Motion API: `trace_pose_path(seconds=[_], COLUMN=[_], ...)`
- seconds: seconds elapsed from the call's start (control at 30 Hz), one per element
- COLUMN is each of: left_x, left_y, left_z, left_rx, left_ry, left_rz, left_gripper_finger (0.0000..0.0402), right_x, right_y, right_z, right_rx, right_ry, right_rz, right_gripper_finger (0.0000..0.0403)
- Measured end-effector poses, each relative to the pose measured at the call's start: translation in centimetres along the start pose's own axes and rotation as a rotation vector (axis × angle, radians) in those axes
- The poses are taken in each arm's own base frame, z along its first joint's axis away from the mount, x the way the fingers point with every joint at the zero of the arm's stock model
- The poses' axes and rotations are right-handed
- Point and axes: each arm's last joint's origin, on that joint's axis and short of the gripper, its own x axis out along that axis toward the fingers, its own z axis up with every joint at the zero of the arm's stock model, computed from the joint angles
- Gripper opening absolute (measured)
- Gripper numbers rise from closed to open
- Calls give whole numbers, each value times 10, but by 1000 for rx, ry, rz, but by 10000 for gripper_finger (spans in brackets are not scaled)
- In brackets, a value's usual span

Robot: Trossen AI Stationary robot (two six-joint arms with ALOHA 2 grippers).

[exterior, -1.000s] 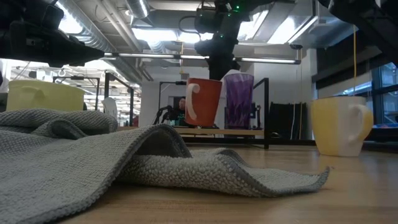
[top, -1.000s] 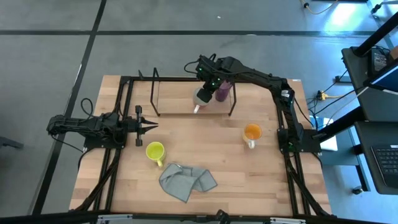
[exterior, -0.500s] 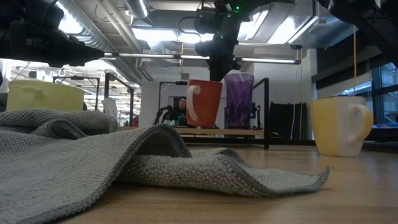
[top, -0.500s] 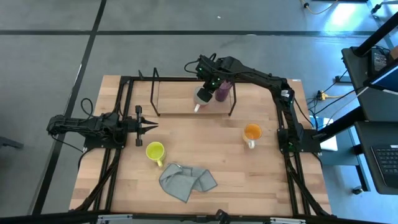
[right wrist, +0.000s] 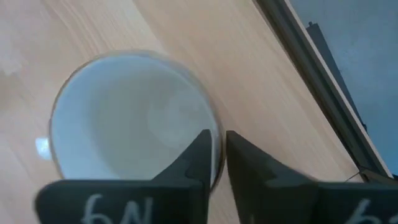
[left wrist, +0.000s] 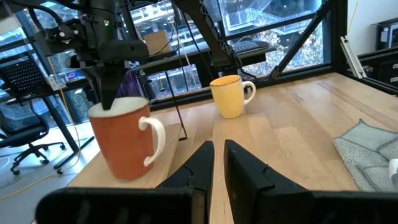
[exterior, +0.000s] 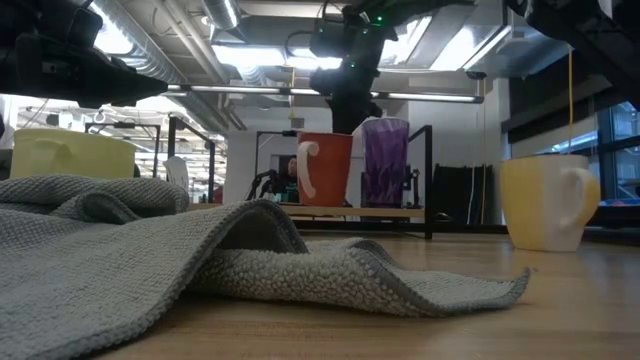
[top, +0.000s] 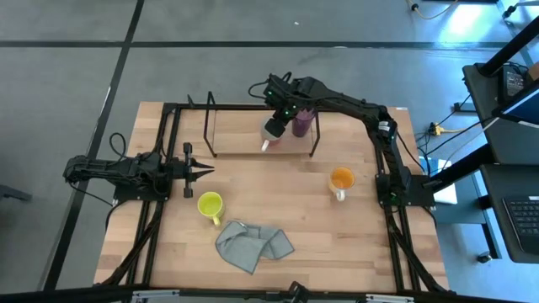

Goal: Stack small to large cups/mugs on shelf
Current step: Put the orange mug on the shelf

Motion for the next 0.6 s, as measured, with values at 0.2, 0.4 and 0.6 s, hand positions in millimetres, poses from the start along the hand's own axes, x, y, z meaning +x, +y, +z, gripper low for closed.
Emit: trace_pose_path(seconds=[0.2,0.4,0.6], left_x=[0,0,0], left_y=[0,0,0], left_z=[0,0,0], left_rx=[0,0,0], left_ry=[0,0,0], left_rz=[0,0,0], left_gripper_finger=[33,33,33], right_x=[0,0,0], right_y=[0,0,0], right_z=[0,2,5], right_rx=[2,2,-16], right_ry=[0,-21,-54], right_rz=[-1,-4,-30], right_gripper_finger=[91,107,105])
